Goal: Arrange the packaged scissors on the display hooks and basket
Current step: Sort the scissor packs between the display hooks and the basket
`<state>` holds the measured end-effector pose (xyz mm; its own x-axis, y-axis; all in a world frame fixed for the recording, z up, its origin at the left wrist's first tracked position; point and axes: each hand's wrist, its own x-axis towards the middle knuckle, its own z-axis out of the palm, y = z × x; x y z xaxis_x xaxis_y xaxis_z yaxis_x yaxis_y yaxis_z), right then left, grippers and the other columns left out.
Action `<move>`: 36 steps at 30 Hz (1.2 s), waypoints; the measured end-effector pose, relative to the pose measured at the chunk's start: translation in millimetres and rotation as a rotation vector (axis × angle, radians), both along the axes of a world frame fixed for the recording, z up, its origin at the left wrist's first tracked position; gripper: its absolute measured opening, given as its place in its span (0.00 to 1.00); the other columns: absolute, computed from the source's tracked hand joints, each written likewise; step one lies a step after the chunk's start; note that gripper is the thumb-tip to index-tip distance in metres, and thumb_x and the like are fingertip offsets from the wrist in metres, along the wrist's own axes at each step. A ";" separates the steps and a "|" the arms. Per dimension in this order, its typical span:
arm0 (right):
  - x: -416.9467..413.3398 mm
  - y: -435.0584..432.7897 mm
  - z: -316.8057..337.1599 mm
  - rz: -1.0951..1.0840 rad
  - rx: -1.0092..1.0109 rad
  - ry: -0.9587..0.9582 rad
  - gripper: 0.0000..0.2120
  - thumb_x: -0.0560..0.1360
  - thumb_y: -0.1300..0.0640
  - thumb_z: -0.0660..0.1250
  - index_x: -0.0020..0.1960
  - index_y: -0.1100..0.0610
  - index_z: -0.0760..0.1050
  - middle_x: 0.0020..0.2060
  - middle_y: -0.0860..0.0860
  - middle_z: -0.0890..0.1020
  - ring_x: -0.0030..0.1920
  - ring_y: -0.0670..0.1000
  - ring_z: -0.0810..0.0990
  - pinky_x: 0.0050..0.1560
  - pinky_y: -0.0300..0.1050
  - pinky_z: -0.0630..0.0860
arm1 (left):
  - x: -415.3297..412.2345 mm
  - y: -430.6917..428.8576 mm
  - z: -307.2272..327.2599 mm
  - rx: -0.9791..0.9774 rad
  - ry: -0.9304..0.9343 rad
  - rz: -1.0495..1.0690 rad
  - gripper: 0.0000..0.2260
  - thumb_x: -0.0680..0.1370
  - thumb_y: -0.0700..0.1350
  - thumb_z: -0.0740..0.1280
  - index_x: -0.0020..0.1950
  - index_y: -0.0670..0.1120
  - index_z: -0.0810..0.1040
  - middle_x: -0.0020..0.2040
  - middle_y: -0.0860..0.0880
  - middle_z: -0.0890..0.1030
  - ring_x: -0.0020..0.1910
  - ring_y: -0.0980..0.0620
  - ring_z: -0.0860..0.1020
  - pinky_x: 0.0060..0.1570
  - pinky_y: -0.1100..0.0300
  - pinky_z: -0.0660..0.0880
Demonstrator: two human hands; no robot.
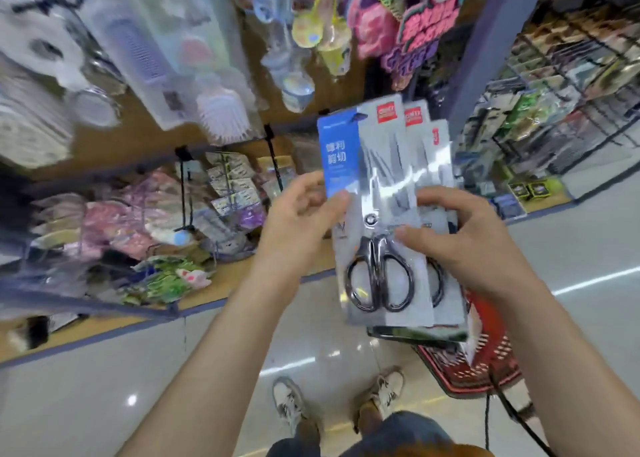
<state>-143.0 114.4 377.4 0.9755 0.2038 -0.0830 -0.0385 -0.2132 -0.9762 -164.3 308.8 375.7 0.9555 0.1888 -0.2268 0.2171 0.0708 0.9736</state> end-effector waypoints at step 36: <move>52.4 189.2 147.8 0.250 0.171 -0.572 0.21 0.73 0.41 0.67 0.30 0.54 0.72 0.26 0.44 0.65 0.30 0.39 0.63 0.31 0.35 0.59 | 63.7 179.7 242.8 -0.098 -0.545 0.382 0.07 0.79 0.43 0.68 0.44 0.47 0.84 0.40 0.47 0.86 0.38 0.48 0.83 0.38 0.55 0.80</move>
<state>-90.6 303.6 525.1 0.7774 0.3945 0.4900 0.5287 0.0122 -0.8487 -100.6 488.5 618.5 0.8084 0.5391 0.2362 -0.3616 0.1384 0.9220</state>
